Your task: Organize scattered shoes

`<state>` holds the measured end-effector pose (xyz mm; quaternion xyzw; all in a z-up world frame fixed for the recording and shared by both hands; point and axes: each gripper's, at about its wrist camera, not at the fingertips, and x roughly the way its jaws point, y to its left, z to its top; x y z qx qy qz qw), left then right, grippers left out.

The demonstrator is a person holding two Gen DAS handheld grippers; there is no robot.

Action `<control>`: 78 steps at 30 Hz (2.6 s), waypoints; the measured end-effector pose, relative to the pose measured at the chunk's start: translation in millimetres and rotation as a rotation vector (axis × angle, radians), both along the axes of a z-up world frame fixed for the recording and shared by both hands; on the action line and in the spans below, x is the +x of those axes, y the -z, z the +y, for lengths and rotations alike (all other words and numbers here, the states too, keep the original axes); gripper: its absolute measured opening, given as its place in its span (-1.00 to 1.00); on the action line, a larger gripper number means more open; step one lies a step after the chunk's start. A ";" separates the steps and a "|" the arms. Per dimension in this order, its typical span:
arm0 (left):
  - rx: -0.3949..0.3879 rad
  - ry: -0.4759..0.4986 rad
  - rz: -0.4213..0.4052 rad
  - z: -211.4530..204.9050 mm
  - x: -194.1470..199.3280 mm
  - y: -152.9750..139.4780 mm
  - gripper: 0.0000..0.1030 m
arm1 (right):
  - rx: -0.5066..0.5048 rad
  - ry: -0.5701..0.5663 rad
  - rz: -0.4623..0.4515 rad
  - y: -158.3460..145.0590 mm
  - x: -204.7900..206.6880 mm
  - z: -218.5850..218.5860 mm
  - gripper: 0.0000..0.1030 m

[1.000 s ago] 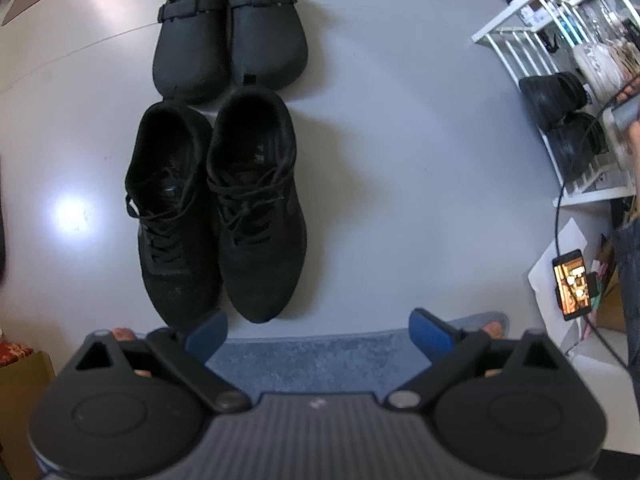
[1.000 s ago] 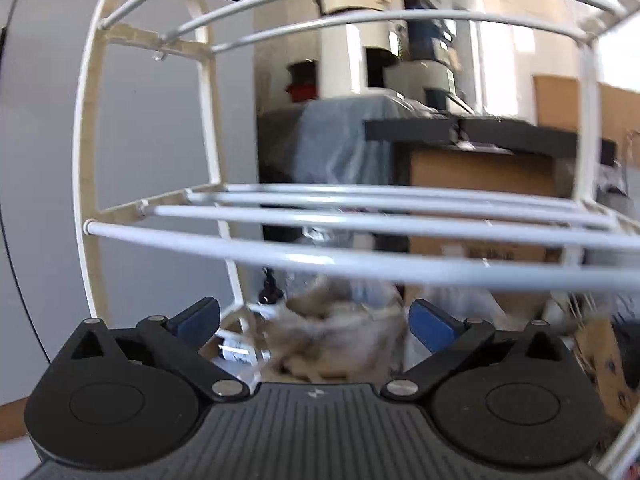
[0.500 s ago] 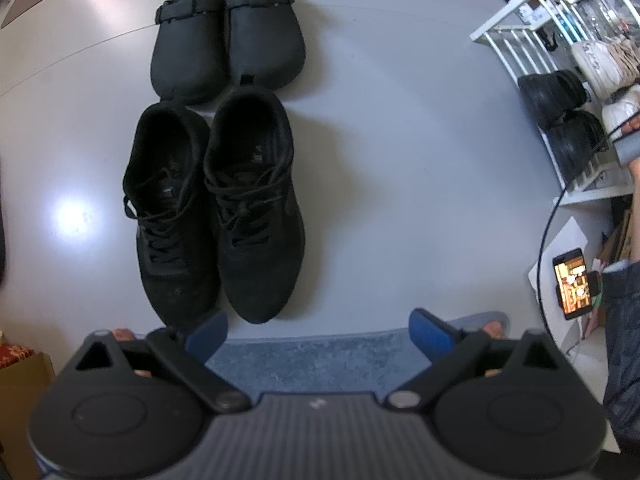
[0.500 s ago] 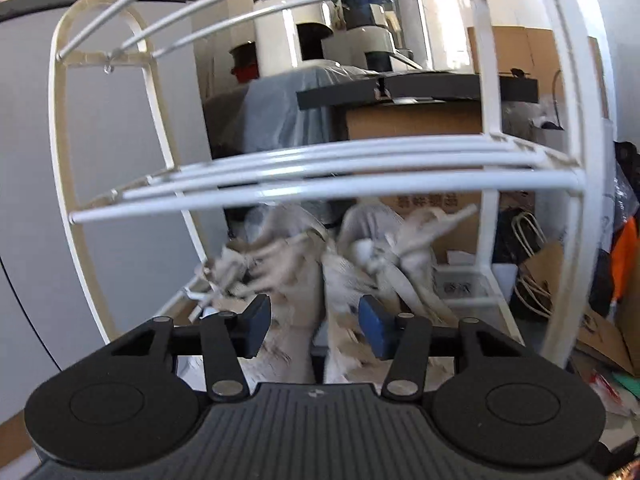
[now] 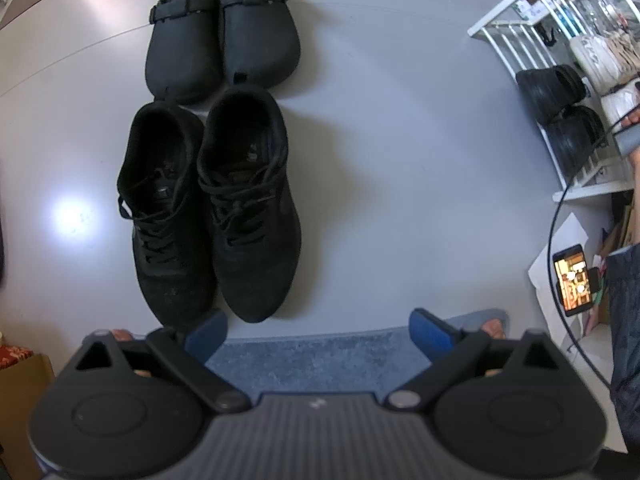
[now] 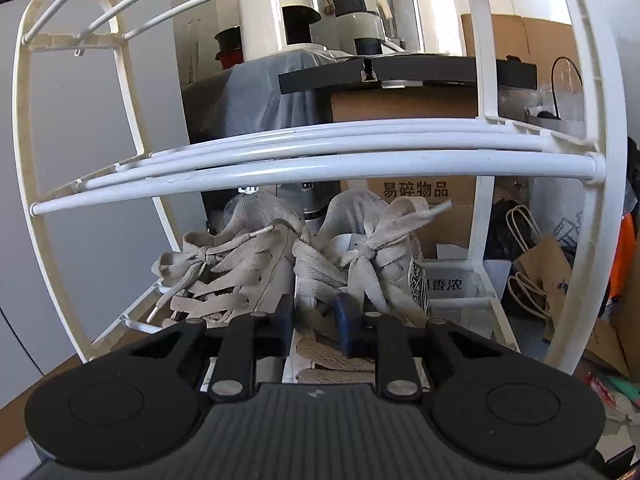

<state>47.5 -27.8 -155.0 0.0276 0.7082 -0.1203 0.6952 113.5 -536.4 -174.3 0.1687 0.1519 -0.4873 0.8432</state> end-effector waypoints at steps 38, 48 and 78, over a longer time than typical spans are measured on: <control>-0.123 -0.030 -0.211 12.5 -30.7 -99.7 0.98 | 0.039 -0.287 0.025 -200.2 -95.7 135.2 0.95; -0.164 0.003 -0.276 27.8 -43.3 -132.7 0.99 | 0.032 -0.342 -0.032 -282.8 -159.6 170.7 1.00; -0.176 -0.080 -0.302 72.6 -57.5 -140.2 0.99 | 0.330 -0.771 0.124 -232.6 -169.1 302.4 1.00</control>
